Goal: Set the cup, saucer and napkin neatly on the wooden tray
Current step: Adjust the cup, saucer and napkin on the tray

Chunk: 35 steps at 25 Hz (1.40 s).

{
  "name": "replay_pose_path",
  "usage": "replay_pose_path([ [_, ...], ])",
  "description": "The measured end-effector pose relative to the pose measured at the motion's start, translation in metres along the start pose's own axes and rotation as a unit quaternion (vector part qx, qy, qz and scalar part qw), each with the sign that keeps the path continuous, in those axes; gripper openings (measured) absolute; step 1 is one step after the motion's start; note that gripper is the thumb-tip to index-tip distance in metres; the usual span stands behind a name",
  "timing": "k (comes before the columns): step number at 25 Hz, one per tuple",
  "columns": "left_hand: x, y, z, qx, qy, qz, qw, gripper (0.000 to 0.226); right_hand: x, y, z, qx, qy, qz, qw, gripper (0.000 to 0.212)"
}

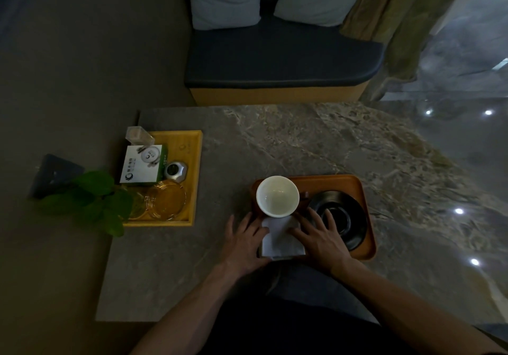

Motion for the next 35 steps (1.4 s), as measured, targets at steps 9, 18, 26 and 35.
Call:
replay_pose_path([
  [9,-0.005,0.005,0.006,-0.016,0.022,-0.047,0.999,0.07,0.001,0.007,0.003,0.017,0.009,0.006,1.0,0.066],
  [18,0.002,0.005,0.012,-0.036,0.02,-0.034,0.999,0.059,0.005,0.008,0.003,0.024,0.014,0.001,1.0,0.064],
  [26,0.005,0.009,0.015,-0.039,0.011,-0.038,0.998,0.056,0.003,0.018,0.005,0.054,0.019,0.015,0.998,0.067],
  [35,0.006,0.008,0.019,-0.022,-0.001,-0.031,0.999,0.059,0.006,0.019,0.009,0.052,0.023,0.008,0.998,0.066],
])
Point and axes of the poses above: each hand's wrist, its own z-axis away from the middle knuckle, its own y-axis out of the palm, x = y × z, the point moved 9 cm from there along -z, towards the middle knuckle, and after that the axes turned 6 degrees about -y, right-handed, at the moved point
